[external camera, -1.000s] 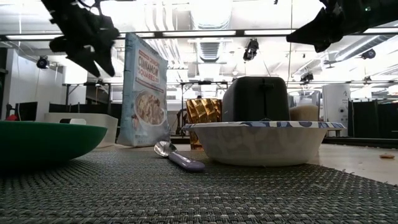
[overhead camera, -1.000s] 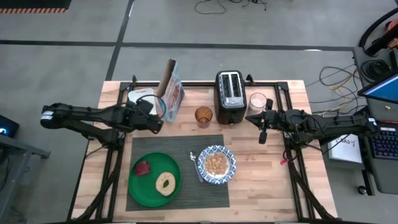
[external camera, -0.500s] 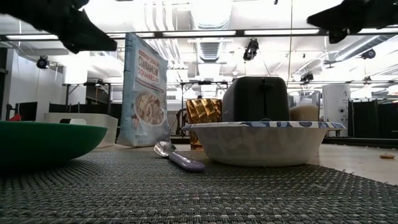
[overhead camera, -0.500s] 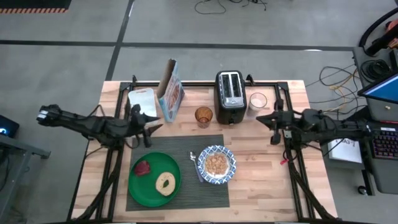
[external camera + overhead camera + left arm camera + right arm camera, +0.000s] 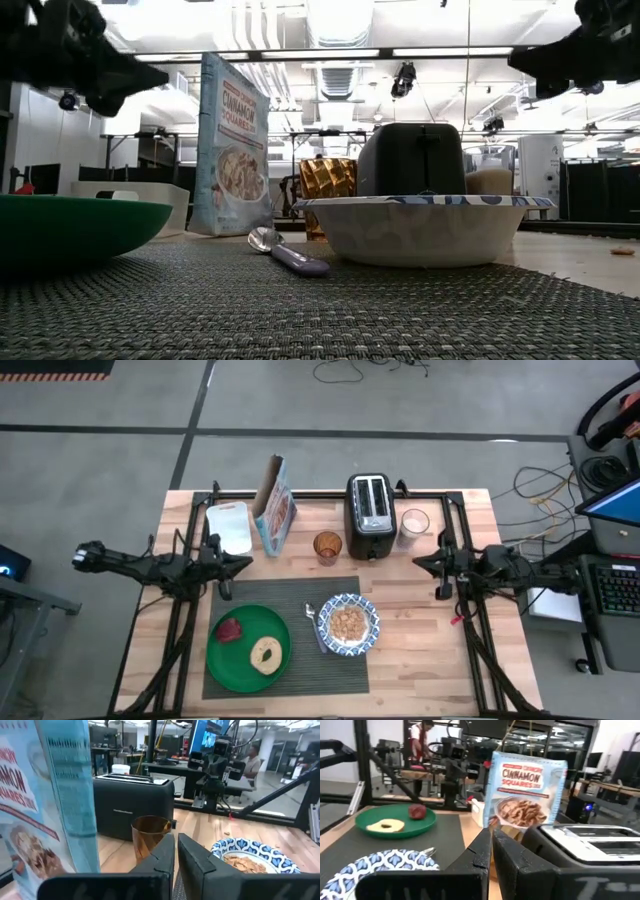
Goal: Arrange a breakfast setting
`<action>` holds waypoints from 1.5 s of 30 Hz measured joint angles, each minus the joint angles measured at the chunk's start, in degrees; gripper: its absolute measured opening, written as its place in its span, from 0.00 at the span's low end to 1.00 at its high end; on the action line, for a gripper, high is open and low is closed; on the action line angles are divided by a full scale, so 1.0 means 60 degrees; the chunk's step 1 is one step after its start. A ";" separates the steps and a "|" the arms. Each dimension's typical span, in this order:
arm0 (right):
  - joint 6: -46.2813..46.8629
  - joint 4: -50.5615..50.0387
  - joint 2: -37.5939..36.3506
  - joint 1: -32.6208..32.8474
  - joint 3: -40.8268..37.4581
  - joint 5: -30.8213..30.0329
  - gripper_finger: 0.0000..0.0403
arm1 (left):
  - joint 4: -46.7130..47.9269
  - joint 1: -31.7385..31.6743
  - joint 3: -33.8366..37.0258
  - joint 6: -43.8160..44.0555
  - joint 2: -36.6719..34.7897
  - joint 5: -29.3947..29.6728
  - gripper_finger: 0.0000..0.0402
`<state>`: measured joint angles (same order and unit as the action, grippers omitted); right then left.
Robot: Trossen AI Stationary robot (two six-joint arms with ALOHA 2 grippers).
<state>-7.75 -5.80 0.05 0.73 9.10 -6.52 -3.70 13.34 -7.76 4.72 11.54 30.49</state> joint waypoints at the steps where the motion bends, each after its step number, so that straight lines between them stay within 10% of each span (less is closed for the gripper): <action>1: -0.0004 0.0039 0.0000 0.0000 -0.0055 0.0095 0.02 | -0.0185 0.0000 0.0220 -0.0011 -0.0140 -0.0035 0.01; 12: -0.0687 0.2649 0.0113 -0.0003 -0.1399 0.1739 0.02 | -0.0826 0.0000 0.1193 0.0191 -0.0646 -0.1141 0.00; 24: -0.1000 0.1938 0.0274 -0.0004 -0.1405 -0.1312 0.02 | -0.0436 -0.0015 0.1109 0.0297 -0.0472 -0.0125 0.00; 45: -0.0882 0.1942 0.0331 -0.0004 -0.1413 -0.1424 0.02 | -0.0445 -0.0007 0.1100 0.0297 -0.0107 -0.0096 0.00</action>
<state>-13.04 5.85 2.04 0.71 0.62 -15.07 -6.37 13.30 -1.16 6.50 10.90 29.91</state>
